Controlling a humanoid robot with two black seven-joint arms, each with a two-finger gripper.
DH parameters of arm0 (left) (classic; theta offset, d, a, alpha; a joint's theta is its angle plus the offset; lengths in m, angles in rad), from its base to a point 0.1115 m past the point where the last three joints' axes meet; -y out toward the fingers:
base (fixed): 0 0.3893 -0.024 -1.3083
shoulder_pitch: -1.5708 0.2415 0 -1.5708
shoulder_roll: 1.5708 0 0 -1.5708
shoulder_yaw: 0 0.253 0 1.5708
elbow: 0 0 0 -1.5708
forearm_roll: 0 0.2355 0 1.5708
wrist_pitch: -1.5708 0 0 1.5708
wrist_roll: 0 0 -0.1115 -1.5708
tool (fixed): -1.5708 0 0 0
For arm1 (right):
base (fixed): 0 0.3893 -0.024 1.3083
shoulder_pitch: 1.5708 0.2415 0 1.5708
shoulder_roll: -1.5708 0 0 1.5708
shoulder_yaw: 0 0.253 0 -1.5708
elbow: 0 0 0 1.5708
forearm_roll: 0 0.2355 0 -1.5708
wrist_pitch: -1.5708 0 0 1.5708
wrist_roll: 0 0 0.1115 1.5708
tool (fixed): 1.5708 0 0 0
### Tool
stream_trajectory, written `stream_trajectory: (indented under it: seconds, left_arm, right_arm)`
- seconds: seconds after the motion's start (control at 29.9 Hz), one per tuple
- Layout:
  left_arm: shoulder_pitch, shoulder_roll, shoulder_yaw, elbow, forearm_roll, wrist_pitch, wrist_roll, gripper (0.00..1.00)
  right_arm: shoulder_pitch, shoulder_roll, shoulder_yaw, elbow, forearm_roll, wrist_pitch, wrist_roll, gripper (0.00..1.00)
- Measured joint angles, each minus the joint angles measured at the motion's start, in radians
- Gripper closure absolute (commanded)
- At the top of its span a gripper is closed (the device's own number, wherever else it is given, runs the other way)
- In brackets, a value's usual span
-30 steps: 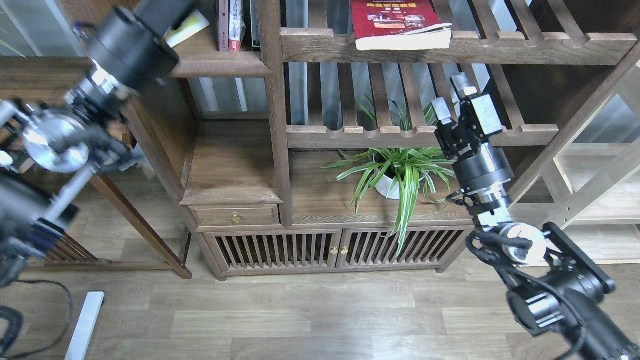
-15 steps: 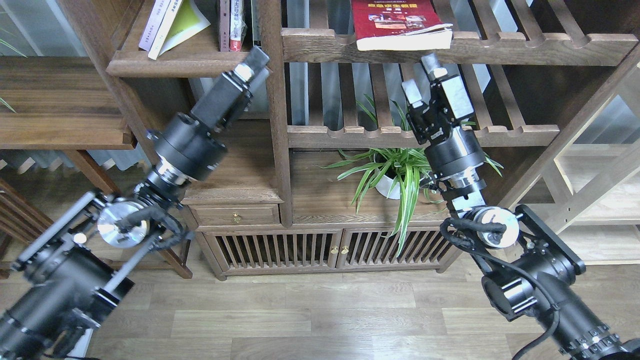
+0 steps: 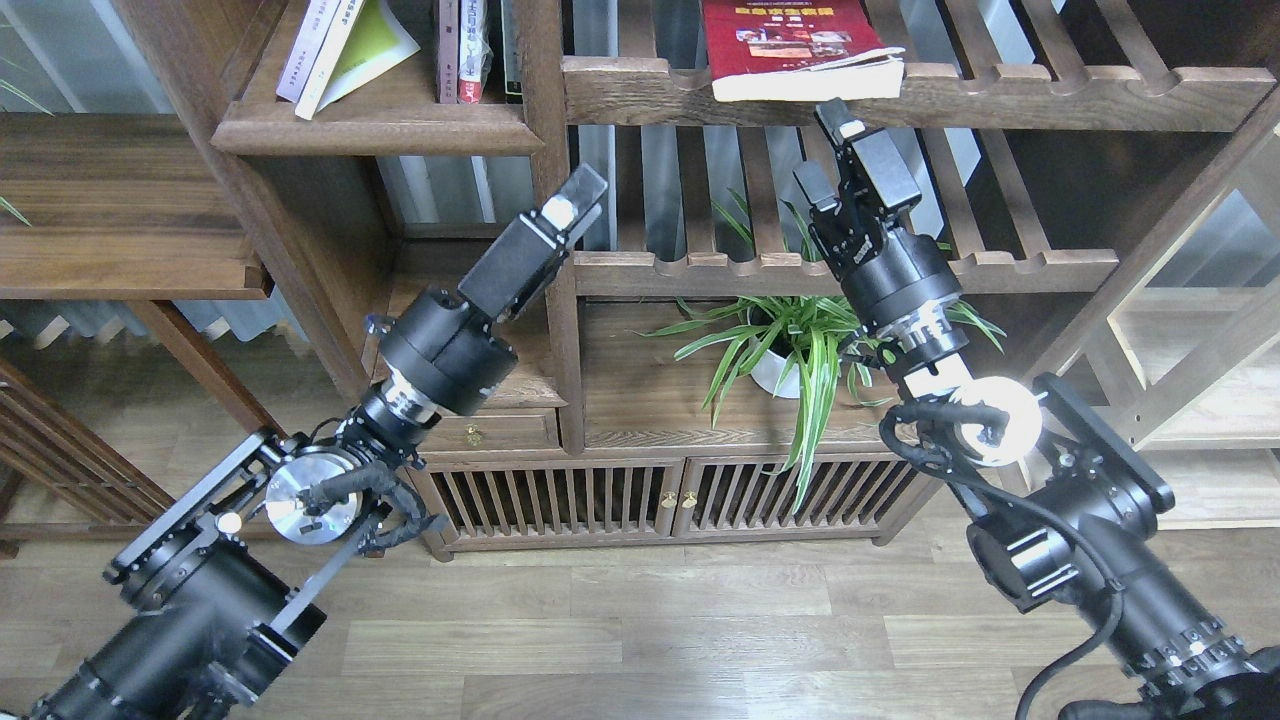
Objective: Organize books on shelf
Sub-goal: 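Raise both grippers toward the red book on the top shelf, then grasp the red book's lower edge with the right gripper and tilt it out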
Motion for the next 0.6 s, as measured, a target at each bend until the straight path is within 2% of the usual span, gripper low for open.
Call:
stream_trajectory:
  seconds: [0.6]
  left_arm:
    - [0.025,-0.056,0.002,0.008,0.049,0.000,0.003,0.02]
  right_arm:
    - [0.108,-0.004,0.000,-0.012,0.003,-0.087,-0.030,0.08]
